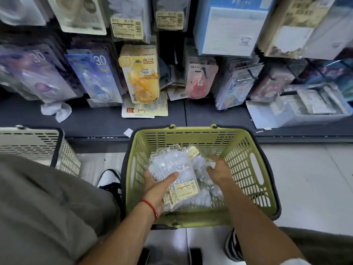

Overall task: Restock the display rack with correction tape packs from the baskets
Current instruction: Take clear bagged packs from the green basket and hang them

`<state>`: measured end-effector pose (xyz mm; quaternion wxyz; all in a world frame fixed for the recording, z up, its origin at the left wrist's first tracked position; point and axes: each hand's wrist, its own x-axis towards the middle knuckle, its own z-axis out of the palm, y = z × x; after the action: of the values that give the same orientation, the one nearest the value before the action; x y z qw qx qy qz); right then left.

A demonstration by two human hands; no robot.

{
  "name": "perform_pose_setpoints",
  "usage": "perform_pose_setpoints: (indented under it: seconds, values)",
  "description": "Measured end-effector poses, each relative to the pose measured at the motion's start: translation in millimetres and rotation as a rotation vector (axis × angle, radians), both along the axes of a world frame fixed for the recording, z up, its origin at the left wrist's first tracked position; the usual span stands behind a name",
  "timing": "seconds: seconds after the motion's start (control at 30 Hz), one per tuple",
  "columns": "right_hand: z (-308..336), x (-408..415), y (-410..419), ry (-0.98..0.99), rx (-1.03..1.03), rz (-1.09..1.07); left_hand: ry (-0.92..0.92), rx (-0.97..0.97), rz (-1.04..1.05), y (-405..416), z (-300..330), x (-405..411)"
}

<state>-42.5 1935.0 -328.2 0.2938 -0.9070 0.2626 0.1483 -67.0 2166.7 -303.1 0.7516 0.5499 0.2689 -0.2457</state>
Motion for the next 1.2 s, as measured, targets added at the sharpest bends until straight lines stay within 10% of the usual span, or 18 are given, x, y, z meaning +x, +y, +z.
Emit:
perform_pose_setpoints:
  seconds: [0.33,0.77,0.97,1.2]
  values:
    - [-34,7,-10,-0.026,0.182,-0.065,-0.098,0.072,0.023,22,8,23]
    - [212,16,-39,-0.238,0.556,0.289,-0.386,0.045,-0.101,6,72,22]
    - [254,42,24,-0.474,0.102,0.472,-0.436,-0.228,-0.137,9,134,35]
    - [286,52,53,-0.796,0.123,0.333,-0.539,-0.267,-0.191,18,198,62]
